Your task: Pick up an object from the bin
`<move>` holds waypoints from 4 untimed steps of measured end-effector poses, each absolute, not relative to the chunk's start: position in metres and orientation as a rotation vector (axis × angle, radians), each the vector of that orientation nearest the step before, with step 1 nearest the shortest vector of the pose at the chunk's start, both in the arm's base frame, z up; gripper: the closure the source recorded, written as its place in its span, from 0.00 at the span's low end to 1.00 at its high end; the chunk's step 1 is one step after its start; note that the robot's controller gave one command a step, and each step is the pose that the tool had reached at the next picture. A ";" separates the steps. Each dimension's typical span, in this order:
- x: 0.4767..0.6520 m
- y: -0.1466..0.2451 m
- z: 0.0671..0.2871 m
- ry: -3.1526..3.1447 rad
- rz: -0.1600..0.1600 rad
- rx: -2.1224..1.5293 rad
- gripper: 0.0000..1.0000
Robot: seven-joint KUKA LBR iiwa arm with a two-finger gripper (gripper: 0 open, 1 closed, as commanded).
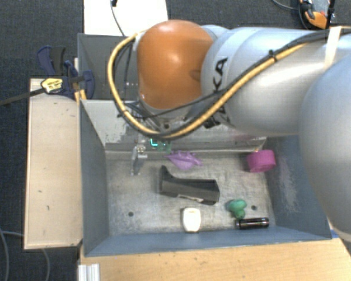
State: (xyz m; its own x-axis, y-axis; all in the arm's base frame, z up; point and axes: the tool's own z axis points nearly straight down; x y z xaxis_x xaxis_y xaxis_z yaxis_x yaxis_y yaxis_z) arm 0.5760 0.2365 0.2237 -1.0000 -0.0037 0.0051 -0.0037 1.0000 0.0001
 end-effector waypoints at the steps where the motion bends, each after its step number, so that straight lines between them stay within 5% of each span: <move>1: 0.578 0.235 0.229 -3.145 -0.003 -0.002 0.00; 2: 0.581 0.190 0.173 -3.148 -0.006 -0.078 0.00; 3: 0.571 0.171 0.154 -3.132 0.005 -0.148 0.00; 4: 0.579 0.163 0.135 -3.149 -0.005 -0.126 0.00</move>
Offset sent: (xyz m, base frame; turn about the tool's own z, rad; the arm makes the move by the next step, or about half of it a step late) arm 0.0059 -0.0776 -0.0895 0.0877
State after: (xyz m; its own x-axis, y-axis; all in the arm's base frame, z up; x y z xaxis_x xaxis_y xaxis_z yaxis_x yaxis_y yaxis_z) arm 0.5794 0.1633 0.1351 -0.9968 0.0799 -0.0098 0.0799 0.9968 0.0037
